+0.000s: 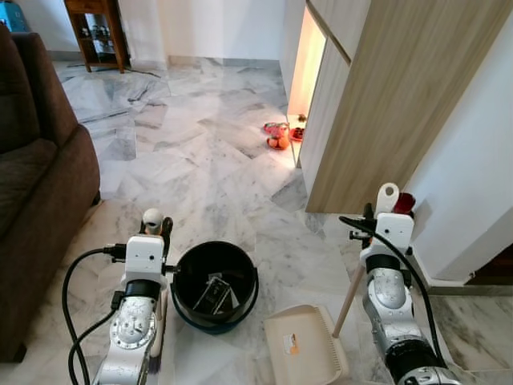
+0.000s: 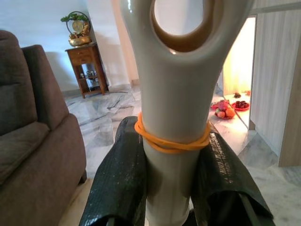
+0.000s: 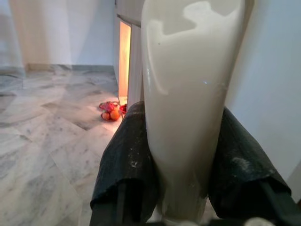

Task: Sweep floor

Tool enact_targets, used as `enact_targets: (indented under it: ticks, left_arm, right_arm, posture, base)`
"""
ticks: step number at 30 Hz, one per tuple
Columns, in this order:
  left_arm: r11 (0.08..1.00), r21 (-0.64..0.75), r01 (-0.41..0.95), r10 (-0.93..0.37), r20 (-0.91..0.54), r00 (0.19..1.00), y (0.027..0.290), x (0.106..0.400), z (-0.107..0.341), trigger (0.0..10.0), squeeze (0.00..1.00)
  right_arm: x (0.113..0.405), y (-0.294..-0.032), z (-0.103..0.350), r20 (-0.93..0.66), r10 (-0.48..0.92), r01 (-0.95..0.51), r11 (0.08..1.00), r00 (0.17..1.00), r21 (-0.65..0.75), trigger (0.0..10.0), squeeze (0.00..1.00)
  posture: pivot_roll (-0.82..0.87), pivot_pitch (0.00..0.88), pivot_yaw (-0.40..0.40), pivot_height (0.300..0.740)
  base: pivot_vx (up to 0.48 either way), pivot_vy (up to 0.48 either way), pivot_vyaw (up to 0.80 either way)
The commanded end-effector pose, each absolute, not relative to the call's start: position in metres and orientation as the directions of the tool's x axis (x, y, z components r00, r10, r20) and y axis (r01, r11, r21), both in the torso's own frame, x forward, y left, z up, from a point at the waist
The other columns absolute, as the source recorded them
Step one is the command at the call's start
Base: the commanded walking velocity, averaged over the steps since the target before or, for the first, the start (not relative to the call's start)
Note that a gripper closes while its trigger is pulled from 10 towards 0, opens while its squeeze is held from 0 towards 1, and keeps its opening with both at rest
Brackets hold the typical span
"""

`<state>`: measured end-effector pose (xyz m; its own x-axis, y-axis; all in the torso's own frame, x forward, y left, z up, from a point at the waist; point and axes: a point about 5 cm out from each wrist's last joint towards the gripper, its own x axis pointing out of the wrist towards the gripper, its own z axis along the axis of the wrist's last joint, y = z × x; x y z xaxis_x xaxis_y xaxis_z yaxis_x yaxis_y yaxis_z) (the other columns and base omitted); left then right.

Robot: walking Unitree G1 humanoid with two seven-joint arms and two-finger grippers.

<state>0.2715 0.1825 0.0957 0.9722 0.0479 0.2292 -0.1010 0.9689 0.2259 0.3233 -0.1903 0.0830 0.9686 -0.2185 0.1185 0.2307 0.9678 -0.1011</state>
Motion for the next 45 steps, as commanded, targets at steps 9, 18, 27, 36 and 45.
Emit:
enact_targets:
  ticks: [9,18,27,36,45]
  left_arm:
    - [0.968,0.230,-0.099,0.034,0.272,0.962,0.1812,0.2726,0.1042,10.0,0.00]
    - [0.968,0.229,-0.100,0.035,0.273,0.961,0.1811,0.2731,0.1044,10.0,0.00]
    - [0.968,0.233,-0.094,0.028,0.270,0.962,0.1791,0.2749,0.1041,10.0,0.00]
    - [0.968,0.236,-0.087,0.021,0.268,0.963,0.1795,0.2757,0.1034,10.0,0.00]
    - [0.969,0.234,-0.074,0.010,0.267,0.964,0.1770,0.2778,0.1042,10.0,0.00]
  right_arm:
    - [0.3270,-0.1911,0.0894,0.150,-0.218,0.232,0.969,0.964,-0.086,10.0,0.00]
    - [0.3278,-0.1908,0.0895,0.152,-0.214,0.229,0.970,0.965,-0.082,10.0,0.00]
    - [0.3280,-0.1904,0.0886,0.149,-0.212,0.226,0.971,0.966,-0.081,10.0,0.00]
    - [0.3282,-0.1899,0.0878,0.145,-0.214,0.226,0.971,0.966,-0.073,10.0,0.00]
    - [0.3292,-0.1883,0.0862,0.128,-0.208,0.218,0.974,0.970,-0.067,10.0,0.00]
  posture:
    - [0.13,0.000,-0.046,0.740]
    - [0.13,0.000,-0.047,0.740]
    - [0.12,0.000,-0.045,0.740]
    - [0.12,0.000,-0.038,0.740]
    - [0.12,0.000,-0.037,0.740]
  base:
    - [-0.318,0.000,0.00]
    - [-0.318,0.000,0.00]
    - [-0.207,0.000,0.00]
    - [0.000,0.000,0.00]
    - [0.000,0.000,-0.36]
